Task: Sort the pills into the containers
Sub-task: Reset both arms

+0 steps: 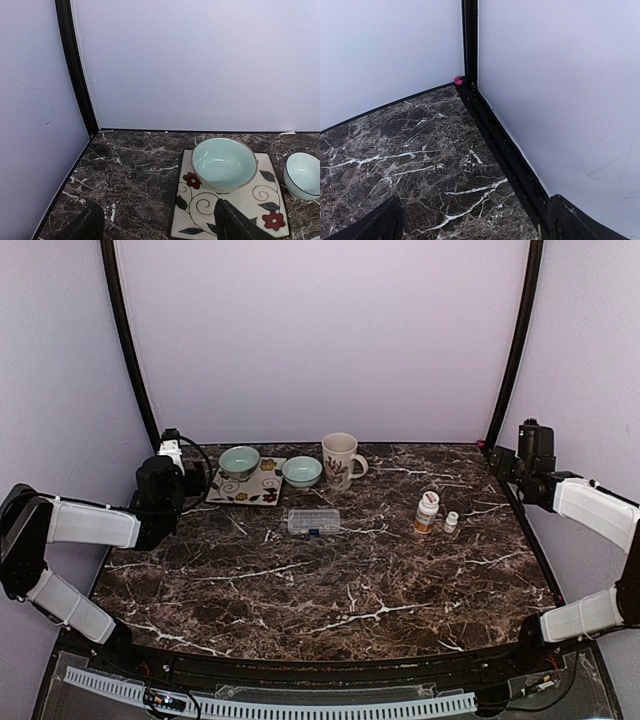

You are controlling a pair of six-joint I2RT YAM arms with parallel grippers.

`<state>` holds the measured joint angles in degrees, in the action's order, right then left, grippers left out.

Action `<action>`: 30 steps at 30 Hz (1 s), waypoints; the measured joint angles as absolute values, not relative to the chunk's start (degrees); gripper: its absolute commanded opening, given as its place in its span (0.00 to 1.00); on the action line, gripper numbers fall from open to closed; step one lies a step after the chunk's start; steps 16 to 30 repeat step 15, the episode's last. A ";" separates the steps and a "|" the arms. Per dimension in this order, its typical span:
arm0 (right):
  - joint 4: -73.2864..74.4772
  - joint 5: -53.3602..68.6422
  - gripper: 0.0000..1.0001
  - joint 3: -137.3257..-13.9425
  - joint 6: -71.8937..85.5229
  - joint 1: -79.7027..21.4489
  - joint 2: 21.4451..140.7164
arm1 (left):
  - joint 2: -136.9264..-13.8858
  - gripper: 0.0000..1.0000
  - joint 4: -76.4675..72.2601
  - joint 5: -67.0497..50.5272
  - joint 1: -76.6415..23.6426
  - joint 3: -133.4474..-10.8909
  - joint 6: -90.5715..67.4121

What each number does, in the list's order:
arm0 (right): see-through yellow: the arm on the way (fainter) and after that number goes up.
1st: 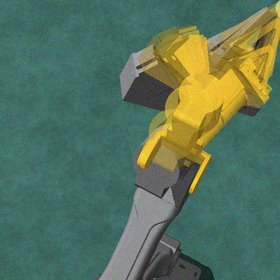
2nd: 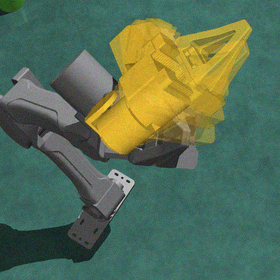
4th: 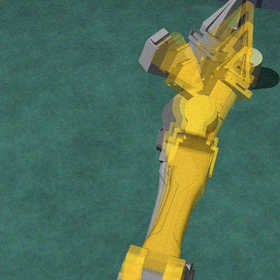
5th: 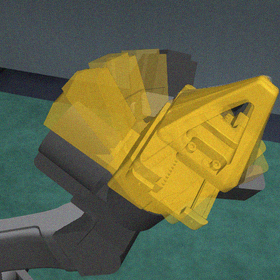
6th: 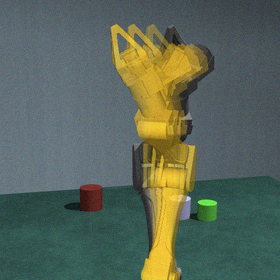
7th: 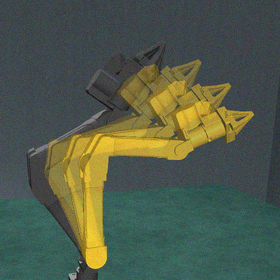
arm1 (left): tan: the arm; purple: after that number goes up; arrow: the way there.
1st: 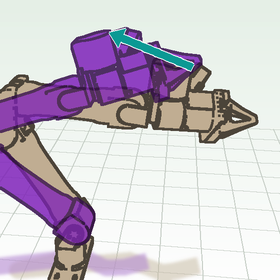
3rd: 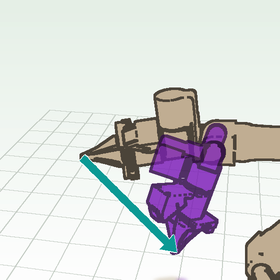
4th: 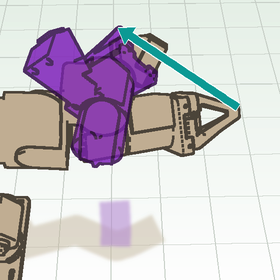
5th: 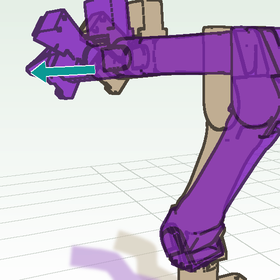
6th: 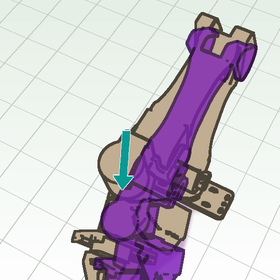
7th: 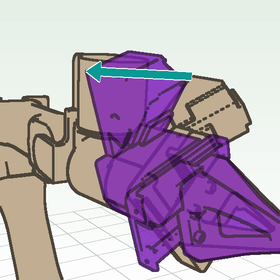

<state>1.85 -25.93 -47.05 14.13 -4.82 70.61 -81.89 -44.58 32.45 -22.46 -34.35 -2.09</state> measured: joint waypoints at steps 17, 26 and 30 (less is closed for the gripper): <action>1.93 -27.24 1.00 -44.10 20.67 -4.84 71.00 | -81.52 0.78 -48.29 29.82 -20.78 -31.55 -2.15; 1.93 -27.24 1.00 -44.10 20.67 -4.84 71.00 | -81.52 0.78 -48.29 29.82 -20.78 -31.55 -2.15; 1.93 -27.24 1.00 -44.10 20.67 -4.84 71.00 | -81.52 0.78 -48.29 29.82 -20.78 -31.55 -2.15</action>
